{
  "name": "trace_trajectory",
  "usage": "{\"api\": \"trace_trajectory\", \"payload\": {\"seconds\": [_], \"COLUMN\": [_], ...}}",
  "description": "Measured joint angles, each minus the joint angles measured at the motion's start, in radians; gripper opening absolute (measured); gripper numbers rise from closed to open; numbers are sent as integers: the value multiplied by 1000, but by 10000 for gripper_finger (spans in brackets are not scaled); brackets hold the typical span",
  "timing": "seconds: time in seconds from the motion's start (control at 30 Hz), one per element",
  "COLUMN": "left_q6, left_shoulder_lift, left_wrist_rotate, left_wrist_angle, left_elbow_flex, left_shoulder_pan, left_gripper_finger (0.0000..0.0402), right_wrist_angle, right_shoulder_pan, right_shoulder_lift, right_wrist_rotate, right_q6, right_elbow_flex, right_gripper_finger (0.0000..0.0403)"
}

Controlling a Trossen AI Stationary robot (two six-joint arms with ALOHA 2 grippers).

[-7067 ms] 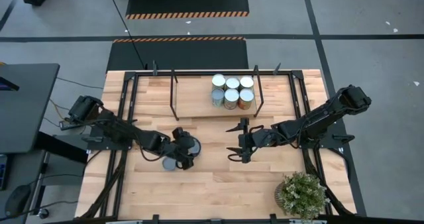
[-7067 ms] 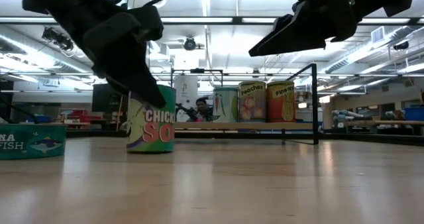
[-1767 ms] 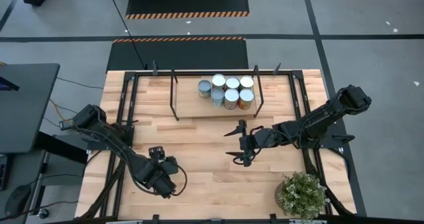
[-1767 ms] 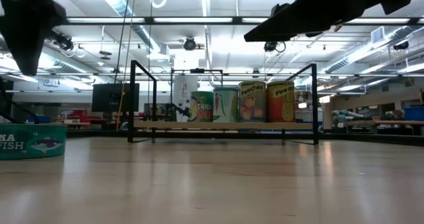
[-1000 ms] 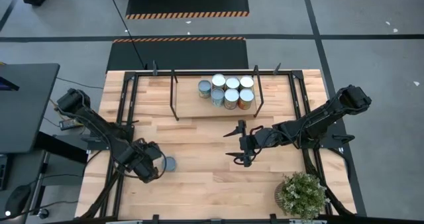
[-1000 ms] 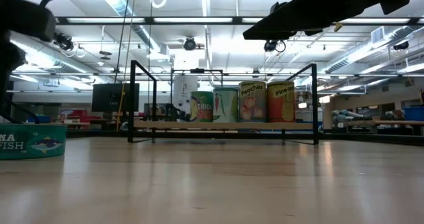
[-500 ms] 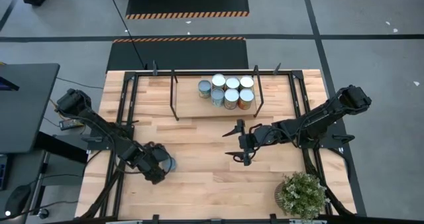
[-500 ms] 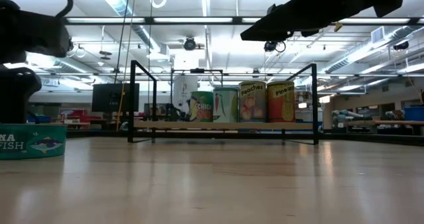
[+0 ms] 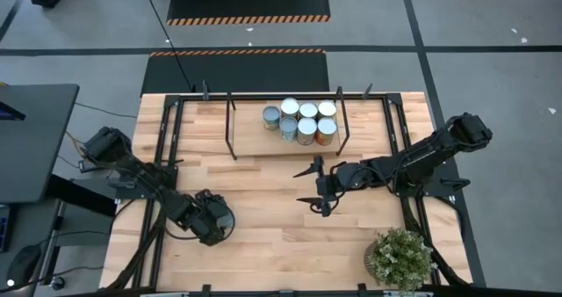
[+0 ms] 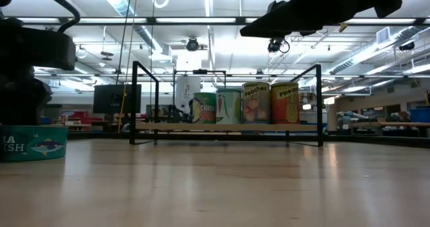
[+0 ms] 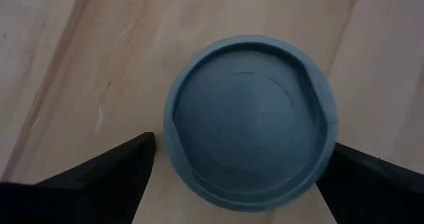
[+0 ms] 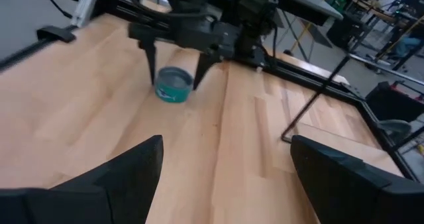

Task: Pick and place cans onto a shelf
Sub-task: Put the canned tuna fish on the shelf

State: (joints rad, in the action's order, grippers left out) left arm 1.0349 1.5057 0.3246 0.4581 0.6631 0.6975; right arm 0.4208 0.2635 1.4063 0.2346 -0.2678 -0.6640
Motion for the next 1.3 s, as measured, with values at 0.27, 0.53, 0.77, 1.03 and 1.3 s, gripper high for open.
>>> {"api": "trace_trajectory", "payload": {"seconds": [0.27,0.53,0.77,1.03,1.3], "left_q6": [-1,-23,-54,-306,-667], "left_shoulder_lift": [19,19,18,20,37], "left_wrist_rotate": [-1,-38,-95,-144,-191], "left_wrist_angle": [-17,-29,-8,68,85], "left_elbow_flex": [24,24,38,179,389], "left_shoulder_pan": [-27,-66,-108,-279,-594], "left_gripper_finger": [389,373,298,296,297], "right_wrist_angle": [-4,-9,-10,-105,-218], "right_shoulder_pan": [-60,-94,-89,-86,-86], "right_shoulder_lift": [0,0,0,-40,-112], "right_wrist_rotate": [-65,-83,-83,-46,-70], "right_q6": [-43,-57,-33,-12,68], "right_elbow_flex": [0,0,0,0,0], "right_gripper_finger": [338,338,338,338,338]}}
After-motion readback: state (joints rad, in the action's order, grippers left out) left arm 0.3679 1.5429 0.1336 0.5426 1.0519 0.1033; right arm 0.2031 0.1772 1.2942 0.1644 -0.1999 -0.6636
